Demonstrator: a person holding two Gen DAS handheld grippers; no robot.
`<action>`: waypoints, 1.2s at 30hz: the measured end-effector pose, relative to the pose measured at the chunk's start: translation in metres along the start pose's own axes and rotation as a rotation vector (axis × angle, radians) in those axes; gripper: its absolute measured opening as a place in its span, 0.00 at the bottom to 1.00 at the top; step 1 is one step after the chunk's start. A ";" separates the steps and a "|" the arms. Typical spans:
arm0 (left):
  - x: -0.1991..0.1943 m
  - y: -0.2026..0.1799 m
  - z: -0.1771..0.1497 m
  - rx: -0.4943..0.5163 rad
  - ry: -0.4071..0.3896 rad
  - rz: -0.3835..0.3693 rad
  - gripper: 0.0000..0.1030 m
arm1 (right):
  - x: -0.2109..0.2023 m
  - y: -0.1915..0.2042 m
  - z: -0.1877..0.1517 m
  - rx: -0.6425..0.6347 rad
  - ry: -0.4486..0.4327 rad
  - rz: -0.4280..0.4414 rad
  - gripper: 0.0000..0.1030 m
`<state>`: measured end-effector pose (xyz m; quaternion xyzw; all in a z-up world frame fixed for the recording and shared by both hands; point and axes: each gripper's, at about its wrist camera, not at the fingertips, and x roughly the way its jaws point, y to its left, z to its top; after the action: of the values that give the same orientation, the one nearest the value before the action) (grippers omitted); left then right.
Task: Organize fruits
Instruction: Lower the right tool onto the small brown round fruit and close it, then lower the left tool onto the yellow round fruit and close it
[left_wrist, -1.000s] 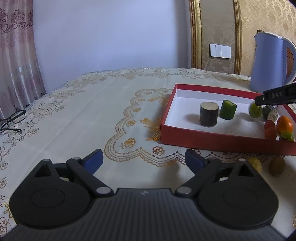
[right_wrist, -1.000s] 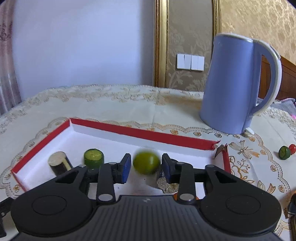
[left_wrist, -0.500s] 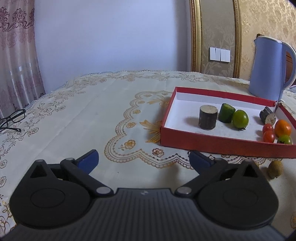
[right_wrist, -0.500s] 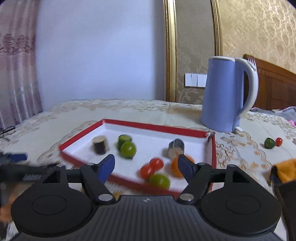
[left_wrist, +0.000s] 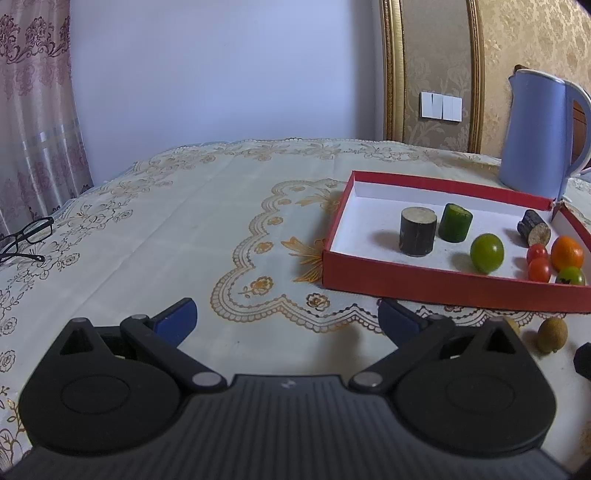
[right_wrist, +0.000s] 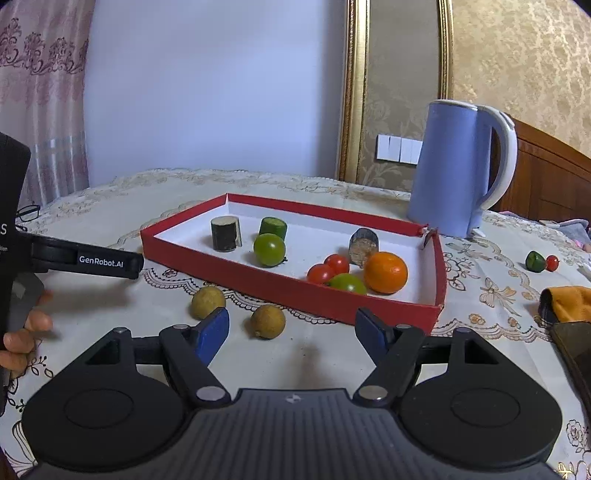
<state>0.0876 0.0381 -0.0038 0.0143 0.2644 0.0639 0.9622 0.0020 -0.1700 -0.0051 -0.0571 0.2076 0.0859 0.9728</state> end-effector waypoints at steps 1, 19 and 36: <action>0.000 0.000 0.000 -0.001 0.000 0.000 1.00 | 0.001 0.000 0.000 0.000 0.004 0.001 0.73; -0.001 0.001 -0.001 -0.008 -0.003 -0.006 1.00 | 0.049 0.005 0.011 -0.046 0.154 0.082 0.24; -0.037 -0.043 -0.008 0.154 -0.043 -0.194 1.00 | -0.001 -0.023 -0.004 0.029 0.063 0.036 0.24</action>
<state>0.0565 -0.0093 0.0054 0.0639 0.2481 -0.0505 0.9653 0.0038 -0.1937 -0.0064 -0.0420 0.2401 0.0984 0.9648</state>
